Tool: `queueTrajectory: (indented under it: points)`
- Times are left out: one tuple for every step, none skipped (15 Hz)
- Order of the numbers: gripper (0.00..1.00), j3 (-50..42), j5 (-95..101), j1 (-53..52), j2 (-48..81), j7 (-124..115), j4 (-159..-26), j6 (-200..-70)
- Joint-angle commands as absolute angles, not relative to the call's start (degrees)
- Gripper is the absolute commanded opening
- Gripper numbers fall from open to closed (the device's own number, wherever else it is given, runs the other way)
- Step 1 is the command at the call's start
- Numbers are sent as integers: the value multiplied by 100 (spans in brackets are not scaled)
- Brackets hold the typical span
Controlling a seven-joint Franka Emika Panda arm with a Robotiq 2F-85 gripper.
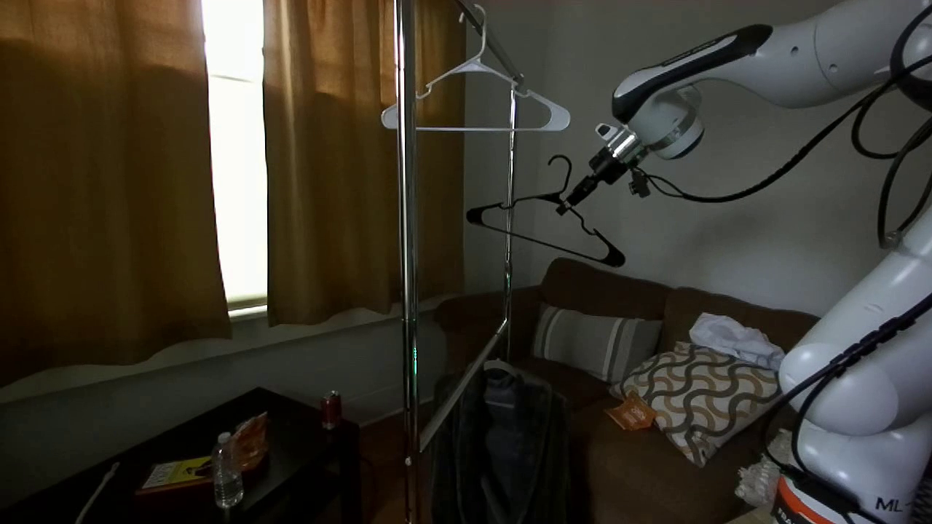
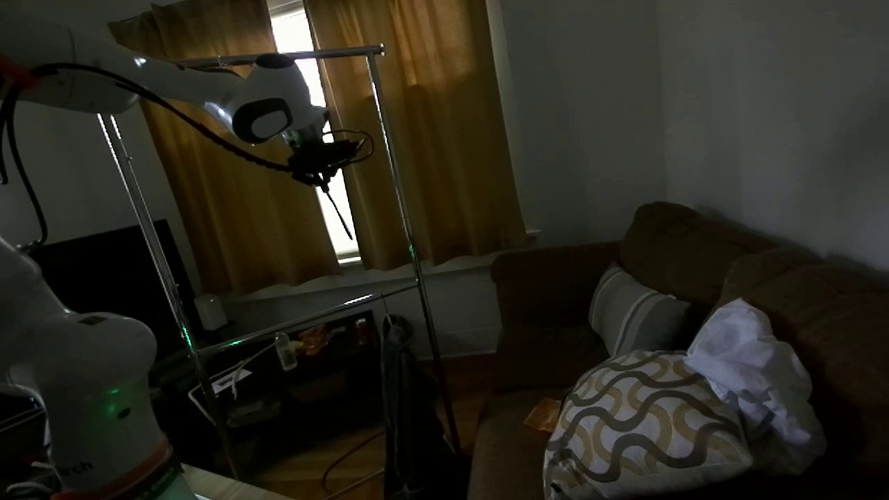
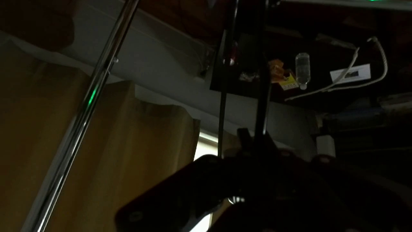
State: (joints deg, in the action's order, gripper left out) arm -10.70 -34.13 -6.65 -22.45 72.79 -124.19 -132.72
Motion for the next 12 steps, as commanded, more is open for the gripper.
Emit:
queueTrajectory:
  points:
    - [2,-1124,-3998,-886,-2142,7401,-11983,-13188]
    - [2,-1098,-4118,-914,-2092,7419,-11851,-13186]
    - [2,-1059,-4202,-936,-2033,7444,-11727,-13218]
    - [2,-1029,-4304,-967,-1982,7475,-11589,-13209]
    - [2,-974,-4359,-983,-1919,7481,-11442,-13225]
    - [2,-930,-4421,-998,-1859,7506,-11300,-13241]
    - [2,-882,-4482,-1012,-1794,7544,-11149,-13275]
    - [2,-834,-4524,-1010,-1720,7574,-10986,-13312]
    - [2,-783,-4573,-1000,-1651,7607,-10834,-13355]
    - [2,-732,-4602,-989,-1575,7641,-10668,-13397]
    - [2,-690,-4639,-984,-1506,7693,-10526,-13449]
    - [2,-644,-4661,-980,-1420,7726,-10363,-13500]
